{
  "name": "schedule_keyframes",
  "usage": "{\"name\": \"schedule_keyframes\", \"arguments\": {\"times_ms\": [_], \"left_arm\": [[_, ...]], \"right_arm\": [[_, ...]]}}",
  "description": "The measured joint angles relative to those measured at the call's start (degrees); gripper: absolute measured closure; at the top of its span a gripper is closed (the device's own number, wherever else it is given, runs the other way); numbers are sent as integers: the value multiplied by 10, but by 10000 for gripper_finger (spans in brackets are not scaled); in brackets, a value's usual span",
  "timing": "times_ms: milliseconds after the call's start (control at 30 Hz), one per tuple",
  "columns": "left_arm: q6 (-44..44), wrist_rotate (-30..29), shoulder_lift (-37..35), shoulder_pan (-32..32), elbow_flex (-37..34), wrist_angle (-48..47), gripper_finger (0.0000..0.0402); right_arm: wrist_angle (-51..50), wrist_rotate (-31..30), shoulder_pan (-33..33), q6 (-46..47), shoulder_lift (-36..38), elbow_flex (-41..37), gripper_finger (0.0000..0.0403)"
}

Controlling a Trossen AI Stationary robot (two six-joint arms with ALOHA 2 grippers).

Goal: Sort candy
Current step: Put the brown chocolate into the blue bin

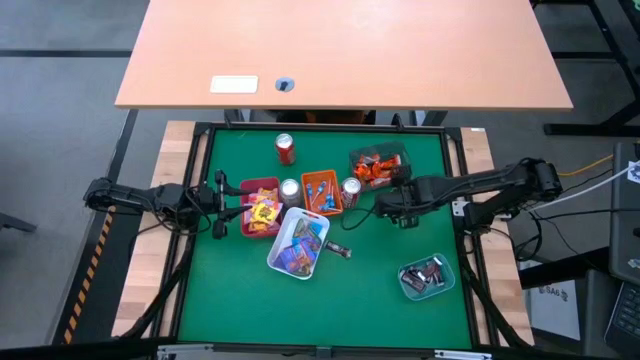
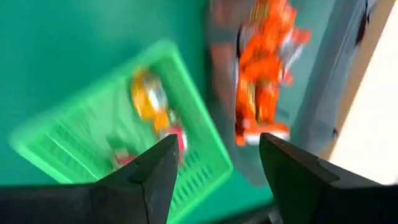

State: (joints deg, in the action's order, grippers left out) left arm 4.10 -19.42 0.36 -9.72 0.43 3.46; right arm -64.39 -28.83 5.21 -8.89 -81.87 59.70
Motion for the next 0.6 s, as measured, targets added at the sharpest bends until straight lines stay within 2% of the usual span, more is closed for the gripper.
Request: {"name": "schedule_keyframes", "arguments": {"times_ms": [200, 400, 467, 600], "left_arm": [[0, 0, 0, 0, 0, 0, 224], [0, 0, 0, 0, 0, 0, 224], [0, 0, 0, 0, 0, 0, 224], [0, 0, 0, 0, 0, 0, 224]], "right_arm": [[86, 113, 0, 3, 0, 62, 178], [243, 250, 0, 86, -1, 63, 178], [270, 275, 1, 113, -7, 58, 178], [290, 284, 1, 169, -30, 53, 178]]}}
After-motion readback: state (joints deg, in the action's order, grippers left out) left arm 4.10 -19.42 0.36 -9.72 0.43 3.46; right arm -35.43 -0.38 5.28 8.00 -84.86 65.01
